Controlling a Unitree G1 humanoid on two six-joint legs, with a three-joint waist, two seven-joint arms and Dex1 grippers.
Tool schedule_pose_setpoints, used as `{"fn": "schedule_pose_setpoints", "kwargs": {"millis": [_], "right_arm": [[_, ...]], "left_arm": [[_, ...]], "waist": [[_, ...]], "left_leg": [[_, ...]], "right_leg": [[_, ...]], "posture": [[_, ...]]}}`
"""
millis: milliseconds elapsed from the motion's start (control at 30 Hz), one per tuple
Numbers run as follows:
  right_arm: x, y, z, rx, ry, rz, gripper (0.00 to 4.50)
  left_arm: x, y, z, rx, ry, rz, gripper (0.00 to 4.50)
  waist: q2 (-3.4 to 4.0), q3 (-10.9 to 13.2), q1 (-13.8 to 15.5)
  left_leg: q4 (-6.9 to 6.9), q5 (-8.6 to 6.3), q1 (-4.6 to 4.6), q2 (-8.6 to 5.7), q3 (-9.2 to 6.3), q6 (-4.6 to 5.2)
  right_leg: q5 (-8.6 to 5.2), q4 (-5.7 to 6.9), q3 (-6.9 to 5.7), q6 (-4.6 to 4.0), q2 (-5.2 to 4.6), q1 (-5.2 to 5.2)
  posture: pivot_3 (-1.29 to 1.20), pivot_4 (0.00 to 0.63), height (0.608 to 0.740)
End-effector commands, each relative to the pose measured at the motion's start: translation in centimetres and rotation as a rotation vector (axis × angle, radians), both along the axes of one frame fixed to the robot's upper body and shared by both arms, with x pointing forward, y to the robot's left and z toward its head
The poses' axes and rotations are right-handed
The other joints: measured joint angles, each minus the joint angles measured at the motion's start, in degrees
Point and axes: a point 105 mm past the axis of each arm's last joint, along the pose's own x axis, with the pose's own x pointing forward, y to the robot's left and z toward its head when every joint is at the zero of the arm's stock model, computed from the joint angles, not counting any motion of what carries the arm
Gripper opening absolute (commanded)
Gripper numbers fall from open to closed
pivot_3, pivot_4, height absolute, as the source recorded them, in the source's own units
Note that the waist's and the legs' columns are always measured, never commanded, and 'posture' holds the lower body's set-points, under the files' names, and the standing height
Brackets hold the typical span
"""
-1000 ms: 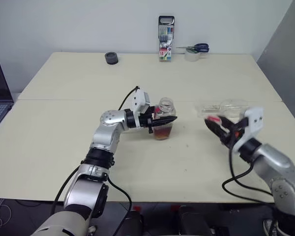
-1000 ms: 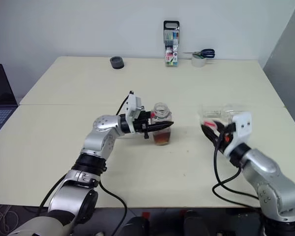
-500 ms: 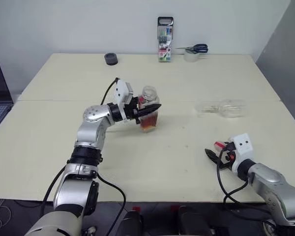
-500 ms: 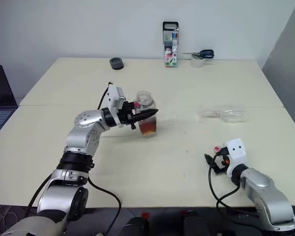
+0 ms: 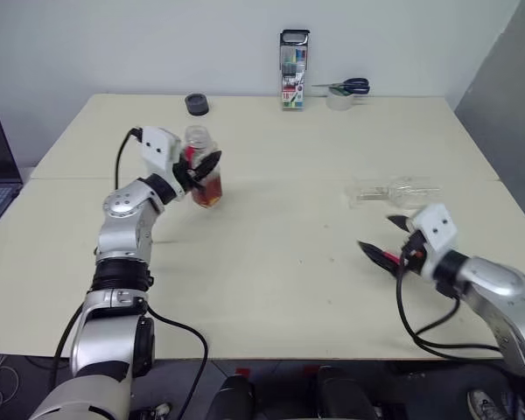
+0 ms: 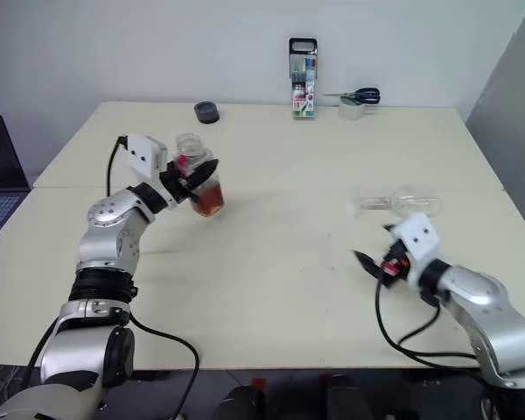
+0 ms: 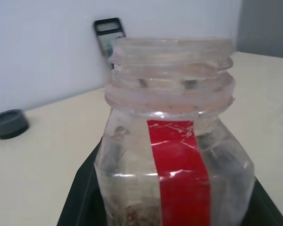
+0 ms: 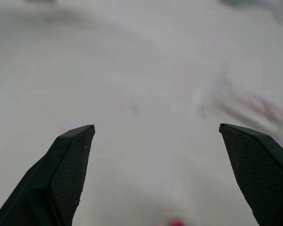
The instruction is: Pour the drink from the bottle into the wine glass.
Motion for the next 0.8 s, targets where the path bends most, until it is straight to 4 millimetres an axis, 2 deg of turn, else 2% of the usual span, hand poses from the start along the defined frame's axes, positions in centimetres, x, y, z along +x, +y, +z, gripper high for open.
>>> {"fn": "schedule_pose_setpoints", "kwargs": {"millis": [33,167,267,367,600,767,800], "right_arm": [[-0.1,4.8,1.4,0.083,-0.009,0.161,4.50],[1.8,8.3,1.8,0.124,-0.013,0.178,4.50],[2.2,10.7,2.3,0.146,-0.011,0.220,4.50],[2.4,12.4,2.5,0.138,-0.022,0.254,4.50],[2.2,14.2,2.9,0.128,-0.043,0.313,4.50],[2.3,14.6,2.9,0.126,-0.051,0.321,4.50],[2.3,14.7,2.9,0.126,-0.051,0.321,4.50]], "left_arm": [[-0.2,3.3,2.1,-0.007,-0.081,0.167,1.66],[-0.7,5.0,1.6,-0.063,-0.080,0.255,1.66],[-1.4,5.9,1.8,-0.158,-0.112,0.291,1.66],[-1.8,6.5,1.3,-0.173,-0.118,0.316,1.66],[-2.2,7.0,-0.3,-0.179,-0.096,0.341,1.66],[-2.3,7.1,-1.6,-0.165,-0.088,0.347,1.66],[-2.3,7.1,-1.8,-0.159,-0.089,0.344,2.01]], "waist": [[-0.02,0.0,-0.2],[-0.02,0.0,-0.3],[-0.02,0.0,-0.2],[-0.07,0.0,0.0],[-0.07,0.0,-0.2],[-0.07,0.0,-0.5],[-0.08,0.0,-0.5]], "left_leg": [[0.01,0.00,-0.01,0.01,-0.01,0.00],[-0.01,0.10,-0.02,-0.01,-0.04,-0.19],[0.02,0.12,-0.15,-0.04,-0.07,-0.22],[0.13,0.13,-0.33,-0.04,-0.13,-0.23],[0.10,0.12,-0.31,-0.11,-0.09,-0.23],[0.07,0.12,-0.33,-0.10,-0.04,-0.23],[0.07,0.12,-0.33,-0.09,-0.02,-0.23]], "right_leg": [[0.00,-0.01,-0.01,0.00,0.01,0.00],[0.00,0.02,-0.02,0.00,-0.03,-0.07],[0.01,-0.02,-0.03,-0.01,-0.19,-0.15],[0.01,-0.02,-0.09,-0.02,-0.31,-0.27],[0.02,0.01,-0.09,-0.02,-0.27,-0.28],[0.08,0.16,-0.07,-0.13,-0.18,-0.46],[0.08,0.27,-0.07,-0.14,-0.18,-0.51]], "posture": [[0.00,0.150,0.740],[0.00,0.150,0.740],[0.00,0.150,0.740],[0.00,0.150,0.740],[0.00,0.150,0.740],[0.00,0.150,0.740],[0.00,0.150,0.740]]}}
